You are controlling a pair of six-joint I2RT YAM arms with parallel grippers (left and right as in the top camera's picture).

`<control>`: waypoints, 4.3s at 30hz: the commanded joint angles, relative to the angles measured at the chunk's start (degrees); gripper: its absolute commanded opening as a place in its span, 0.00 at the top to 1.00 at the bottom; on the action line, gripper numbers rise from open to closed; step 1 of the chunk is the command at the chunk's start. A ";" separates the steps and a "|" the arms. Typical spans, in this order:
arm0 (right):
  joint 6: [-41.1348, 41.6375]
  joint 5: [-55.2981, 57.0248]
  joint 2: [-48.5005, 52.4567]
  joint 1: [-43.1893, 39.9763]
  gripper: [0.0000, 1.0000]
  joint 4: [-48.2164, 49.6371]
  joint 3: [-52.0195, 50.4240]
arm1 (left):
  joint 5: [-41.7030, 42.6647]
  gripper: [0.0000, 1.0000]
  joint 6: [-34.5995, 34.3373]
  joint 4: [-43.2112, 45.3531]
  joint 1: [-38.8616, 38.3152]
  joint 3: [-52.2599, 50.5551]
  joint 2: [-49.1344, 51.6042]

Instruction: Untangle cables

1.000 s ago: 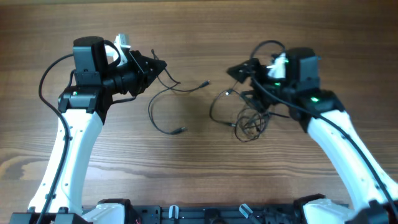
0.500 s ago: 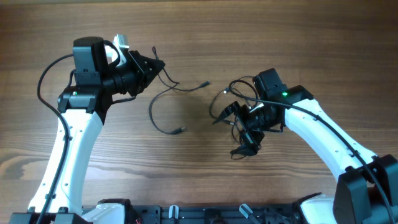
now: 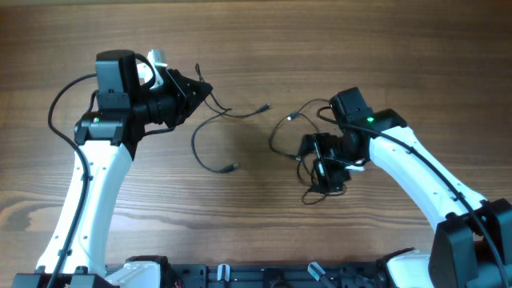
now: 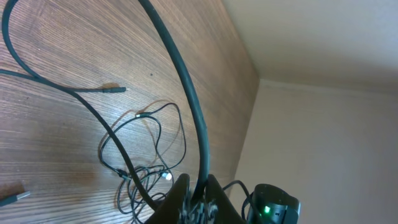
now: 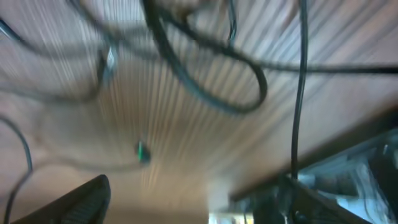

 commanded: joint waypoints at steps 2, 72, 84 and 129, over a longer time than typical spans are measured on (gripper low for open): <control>-24.74 18.58 -0.07 -0.15 0.00 6.21 5.42 | -0.57 0.91 -0.09 0.00 -0.26 0.31 0.02; -86.38 18.01 35.78 14.73 0.00 22.56 45.79 | -13.18 0.05 0.37 -5.31 11.19 0.31 0.00; -104.10 29.24 45.62 20.90 0.06 24.35 45.79 | -22.58 0.00 0.35 -8.55 11.63 0.31 0.02; -87.80 40.04 13.66 -52.63 0.96 2.01 48.11 | -23.02 0.00 0.35 -10.10 11.63 0.31 0.02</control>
